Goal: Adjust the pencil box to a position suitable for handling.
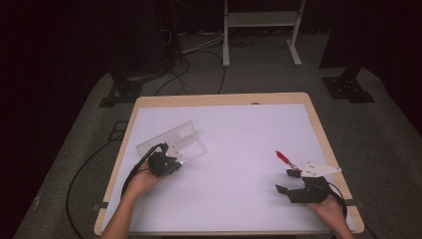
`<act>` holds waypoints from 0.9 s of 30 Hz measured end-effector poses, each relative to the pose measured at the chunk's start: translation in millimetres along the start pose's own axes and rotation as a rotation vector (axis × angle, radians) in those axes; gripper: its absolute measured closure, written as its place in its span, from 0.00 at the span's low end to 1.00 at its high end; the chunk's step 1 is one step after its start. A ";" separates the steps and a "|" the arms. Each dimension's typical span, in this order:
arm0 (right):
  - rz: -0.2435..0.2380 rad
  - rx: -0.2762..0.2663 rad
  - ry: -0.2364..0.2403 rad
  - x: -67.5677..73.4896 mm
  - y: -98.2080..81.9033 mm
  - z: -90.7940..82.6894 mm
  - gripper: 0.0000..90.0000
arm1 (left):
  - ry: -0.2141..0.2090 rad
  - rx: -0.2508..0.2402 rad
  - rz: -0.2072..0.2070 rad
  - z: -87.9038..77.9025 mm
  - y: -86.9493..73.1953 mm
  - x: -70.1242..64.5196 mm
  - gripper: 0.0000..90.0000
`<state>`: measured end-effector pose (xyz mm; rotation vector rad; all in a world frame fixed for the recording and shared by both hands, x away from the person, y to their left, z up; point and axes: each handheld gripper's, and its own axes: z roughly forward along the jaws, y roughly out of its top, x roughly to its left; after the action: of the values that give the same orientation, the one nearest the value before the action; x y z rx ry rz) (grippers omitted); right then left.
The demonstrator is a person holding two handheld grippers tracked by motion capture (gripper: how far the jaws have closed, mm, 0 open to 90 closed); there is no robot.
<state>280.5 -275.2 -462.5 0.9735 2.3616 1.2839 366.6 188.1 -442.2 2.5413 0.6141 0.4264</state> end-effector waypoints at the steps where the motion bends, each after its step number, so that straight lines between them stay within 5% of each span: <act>1: 0.005 0.001 -0.001 -0.6 -0.4 0.3 0.28 | 0.005 -0.012 0.014 -3.4 2.3 -1.7 0.99; 14: 0.013 0.003 -0.006 -2.3 -1.0 -0.4 0.28 | -0.011 -0.062 0.087 -18.4 24.1 -17.4 0.99; 27: 0.022 0.002 -0.019 -8.7 -3.7 -3.8 0.29 | -0.042 -0.089 0.141 -15.7 42.5 -32.4 0.99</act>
<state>283.3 -284.9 -464.0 1.0105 2.3448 1.2742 347.3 144.9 -412.7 2.5097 0.3933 0.4380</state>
